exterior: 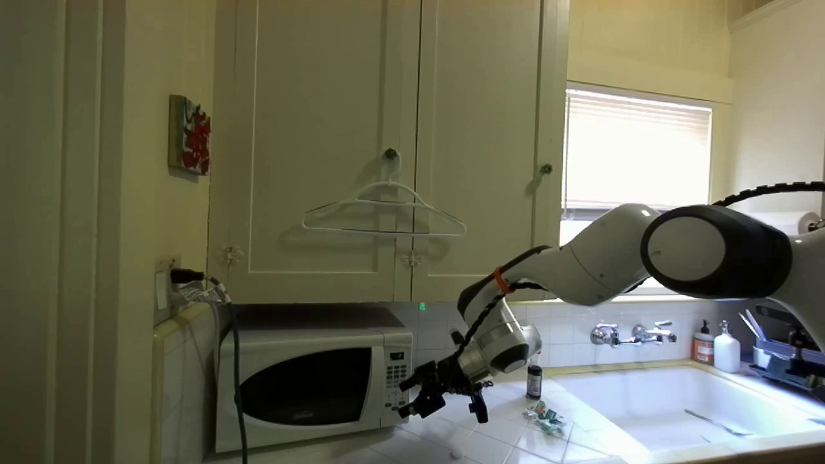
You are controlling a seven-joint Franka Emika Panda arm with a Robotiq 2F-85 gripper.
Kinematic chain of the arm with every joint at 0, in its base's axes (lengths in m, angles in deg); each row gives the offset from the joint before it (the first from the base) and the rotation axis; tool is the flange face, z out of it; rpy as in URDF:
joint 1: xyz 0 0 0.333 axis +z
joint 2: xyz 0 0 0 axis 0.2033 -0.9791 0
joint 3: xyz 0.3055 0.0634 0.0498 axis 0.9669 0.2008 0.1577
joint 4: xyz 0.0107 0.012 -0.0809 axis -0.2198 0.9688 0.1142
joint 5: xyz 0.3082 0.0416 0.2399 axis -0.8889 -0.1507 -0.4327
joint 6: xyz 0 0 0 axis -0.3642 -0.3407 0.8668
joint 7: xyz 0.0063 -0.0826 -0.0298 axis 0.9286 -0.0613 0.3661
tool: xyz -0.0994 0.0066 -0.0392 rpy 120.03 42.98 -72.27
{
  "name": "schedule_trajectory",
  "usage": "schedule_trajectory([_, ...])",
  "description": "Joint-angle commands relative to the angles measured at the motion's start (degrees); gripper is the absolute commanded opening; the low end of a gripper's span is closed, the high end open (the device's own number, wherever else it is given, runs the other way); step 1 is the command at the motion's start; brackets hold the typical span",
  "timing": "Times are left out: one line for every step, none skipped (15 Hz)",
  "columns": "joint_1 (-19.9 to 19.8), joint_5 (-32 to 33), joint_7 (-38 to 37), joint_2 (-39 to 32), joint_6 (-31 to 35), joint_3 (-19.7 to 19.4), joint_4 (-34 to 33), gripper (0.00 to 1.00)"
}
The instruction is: Open the microwave door.
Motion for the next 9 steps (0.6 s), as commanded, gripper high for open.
schedule_trajectory([2.16, -4.3, 1.71, -0.01, -3.55, -3.19, -0.75, 1.0])
schedule_trajectory([2.62, -5.04, 1.16, -0.29, -3.99, -3.64, -1.39, 1.0])
schedule_trajectory([3.13, -5.42, 0.56, -0.55, -4.34, -4.14, -2.0, 1.0])
schedule_trajectory([3.65, -5.97, 0.06, -0.86, -4.32, -4.52, -2.65, 1.0])
schedule_trajectory([4.19, -5.79, -0.62, -1.15, -4.74, -4.91, -3.26, 1.0])
schedule_trajectory([4.71, -6.04, -1.16, -1.53, -4.67, -5.17, -3.94, 1.0])
schedule_trajectory([5.1, -6.43, -1.9, -1.78, -4.5, -5.39, -4.48, 1.0])
schedule_trajectory([5.38, -6.73, -3.6, -2.2, -4.62, -5.54, -5.19, 1.0])
schedule_trajectory([5.76, -6.72, -4.99, -2.55, -4.57, -5.75, -5.82, 1.0])
